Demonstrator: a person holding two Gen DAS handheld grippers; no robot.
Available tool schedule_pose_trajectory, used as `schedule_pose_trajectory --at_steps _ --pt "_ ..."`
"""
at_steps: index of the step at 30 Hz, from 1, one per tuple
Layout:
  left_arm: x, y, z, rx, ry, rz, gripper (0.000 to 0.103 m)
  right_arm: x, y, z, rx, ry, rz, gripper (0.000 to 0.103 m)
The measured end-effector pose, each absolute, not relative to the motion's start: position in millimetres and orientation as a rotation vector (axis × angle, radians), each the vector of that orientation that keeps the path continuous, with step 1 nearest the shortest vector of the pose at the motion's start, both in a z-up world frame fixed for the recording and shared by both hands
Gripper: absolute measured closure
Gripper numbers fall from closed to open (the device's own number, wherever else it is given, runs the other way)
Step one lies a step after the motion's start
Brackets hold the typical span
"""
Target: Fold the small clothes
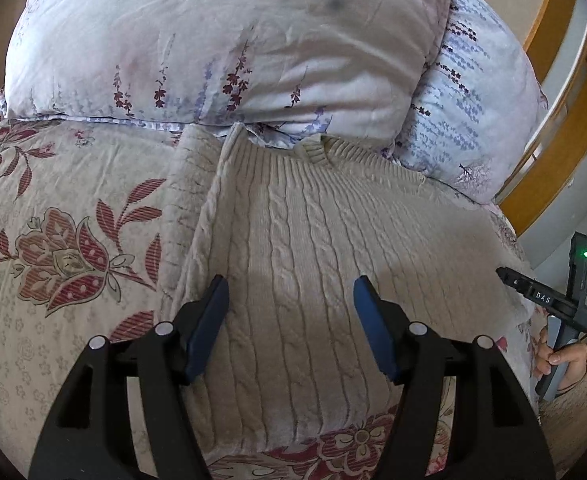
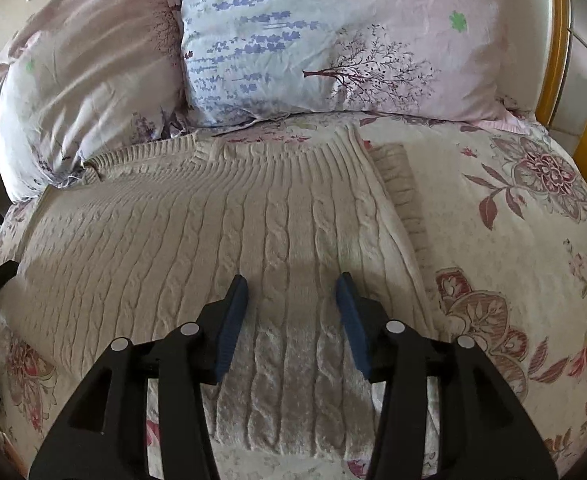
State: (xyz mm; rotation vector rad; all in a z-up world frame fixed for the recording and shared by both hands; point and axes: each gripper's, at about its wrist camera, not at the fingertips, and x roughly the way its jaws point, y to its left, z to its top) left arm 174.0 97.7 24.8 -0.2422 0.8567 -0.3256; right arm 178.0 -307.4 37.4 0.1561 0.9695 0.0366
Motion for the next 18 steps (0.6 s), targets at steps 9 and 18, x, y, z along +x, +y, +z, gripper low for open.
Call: schedule_pose_trajectory --at_steps 9,18 --pt "187.1 146.0 41.4 -0.513 0.850 -0.344 0.038 185.4 -288.0 60.4 0.091 0.987 0.027 0.042" --pt "215.2 170.1 25.2 -0.618 0.914 -0.293 0.036 216.5 -226.0 77.2 0.063 0.971 0.170 0.042"
